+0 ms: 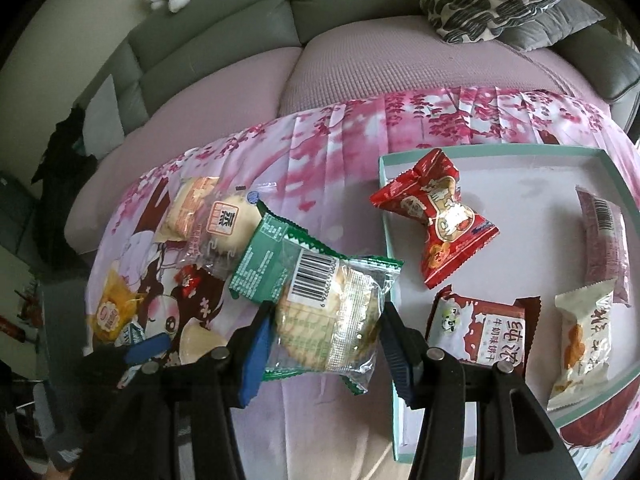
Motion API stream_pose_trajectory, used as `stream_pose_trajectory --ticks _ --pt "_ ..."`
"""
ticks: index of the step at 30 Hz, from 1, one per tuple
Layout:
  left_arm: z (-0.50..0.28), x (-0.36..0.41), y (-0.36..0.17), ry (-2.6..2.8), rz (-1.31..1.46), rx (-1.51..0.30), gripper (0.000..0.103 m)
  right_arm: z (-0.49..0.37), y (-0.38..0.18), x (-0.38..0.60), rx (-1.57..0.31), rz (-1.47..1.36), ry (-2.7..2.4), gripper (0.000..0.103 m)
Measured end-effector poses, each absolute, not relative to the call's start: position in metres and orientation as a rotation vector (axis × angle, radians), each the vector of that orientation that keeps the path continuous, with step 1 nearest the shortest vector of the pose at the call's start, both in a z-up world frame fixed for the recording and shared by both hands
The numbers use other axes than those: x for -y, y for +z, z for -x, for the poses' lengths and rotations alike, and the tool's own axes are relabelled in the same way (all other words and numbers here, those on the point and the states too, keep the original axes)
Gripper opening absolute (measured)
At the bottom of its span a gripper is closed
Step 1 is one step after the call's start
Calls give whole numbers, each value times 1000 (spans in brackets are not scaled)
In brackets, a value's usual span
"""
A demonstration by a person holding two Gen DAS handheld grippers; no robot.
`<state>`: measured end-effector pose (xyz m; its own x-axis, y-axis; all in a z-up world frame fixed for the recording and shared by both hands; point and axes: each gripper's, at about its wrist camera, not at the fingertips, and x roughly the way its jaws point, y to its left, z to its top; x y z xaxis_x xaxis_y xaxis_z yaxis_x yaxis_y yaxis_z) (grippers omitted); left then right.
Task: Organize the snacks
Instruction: 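Grasp the yellow pudding cup with the left tool while the right tool holds the biscuit pack, then carry the cup and biscuit pack over the tray and open both tools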
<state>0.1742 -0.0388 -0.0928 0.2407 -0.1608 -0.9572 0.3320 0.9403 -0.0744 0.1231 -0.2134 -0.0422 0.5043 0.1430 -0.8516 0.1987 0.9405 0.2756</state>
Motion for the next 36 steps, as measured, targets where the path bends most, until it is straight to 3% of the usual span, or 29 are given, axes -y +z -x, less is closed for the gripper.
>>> stream_pose_trajectory --ticks 4,12,20,36 --pt "-173 46 -100 -321 -211 -1292 75 -123 -43 212 -1052 -363 -29 55" --pt "-175 48 -91 -350 -177 -1279 45 -124 -46 213 -1060 -373 -29 55" --pt "-171 44 -64 -348 -193 -1242 39 -123 -43 216 -1049 -389 -31 55" --pt "-161 57 -26 -446 -153 -1105 39 -116 -22 250 -975 -462 -102 55"
